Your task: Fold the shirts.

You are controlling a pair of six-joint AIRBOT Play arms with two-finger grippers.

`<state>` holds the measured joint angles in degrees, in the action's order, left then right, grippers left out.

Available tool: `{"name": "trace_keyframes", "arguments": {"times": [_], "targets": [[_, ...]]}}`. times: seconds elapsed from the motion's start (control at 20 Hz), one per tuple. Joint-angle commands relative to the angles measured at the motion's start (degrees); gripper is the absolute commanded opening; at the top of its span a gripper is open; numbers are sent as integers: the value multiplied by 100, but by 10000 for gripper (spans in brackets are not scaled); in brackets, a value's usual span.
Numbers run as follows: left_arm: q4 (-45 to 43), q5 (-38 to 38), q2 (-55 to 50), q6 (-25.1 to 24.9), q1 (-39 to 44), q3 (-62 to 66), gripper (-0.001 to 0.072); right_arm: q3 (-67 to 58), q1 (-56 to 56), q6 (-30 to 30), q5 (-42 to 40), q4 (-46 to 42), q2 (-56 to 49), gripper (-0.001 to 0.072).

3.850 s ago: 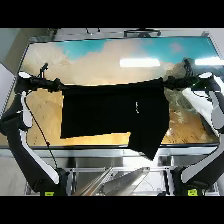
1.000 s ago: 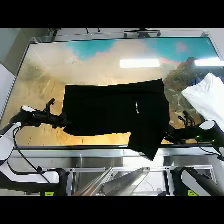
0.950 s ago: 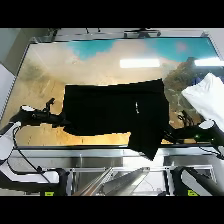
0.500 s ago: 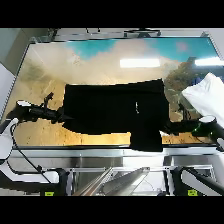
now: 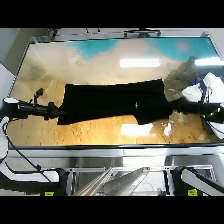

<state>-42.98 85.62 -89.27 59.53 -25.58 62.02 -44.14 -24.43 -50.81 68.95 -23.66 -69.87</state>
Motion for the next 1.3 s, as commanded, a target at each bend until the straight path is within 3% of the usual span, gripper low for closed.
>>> {"name": "trace_keyframes", "arguments": {"times": [0.0,0.45,0.75,0.8,0.85,0.95,1.0,1.05,1.1,1.15,1.2,1.25], "targets": [[105,-448,-46,-4,229,595,24,-896,284,289,-326,688,-662,21],[48,-741,-2116,92,977,2981,11,-3283,1185,496,-1303,743,-3423,22],[46,-197,-3338,428,962,4284,5,-3558,1158,505,-1305,428,-3989,30],[35,-42,-3458,533,960,4476,5,-3585,1134,498,-1300,323,-3989,108],[-98,131,-3560,669,957,4697,5,-3626,1099,498,-1298,229,-3980,268],[-938,439,-3624,1056,901,5187,7,-3842,984,492,-1185,7,-3947,307],[-1416,546,-3611,1220,868,5464,12,-4028,876,348,-1106,-186,-3936,396],[-1703,651,-3595,1338,807,5711,19,-4205,782,42,-1086,-470,-3939,583],[-1856,693,-3554,1462,732,5871,22,-4367,697,-295,-1038,-859,-3939,666],[-1851,699,-3456,1521,627,5914,202,-4472,621,-522,-938,-1217,-3939,666],[-1818,678,-3324,1558,533,5877,287,-4516,560,-708,-796,-1528,-3941,666],[-1733,603,-3158,1558,468,5727,288,-4516,520,-852,-667,-1639,-3945,666]]}}
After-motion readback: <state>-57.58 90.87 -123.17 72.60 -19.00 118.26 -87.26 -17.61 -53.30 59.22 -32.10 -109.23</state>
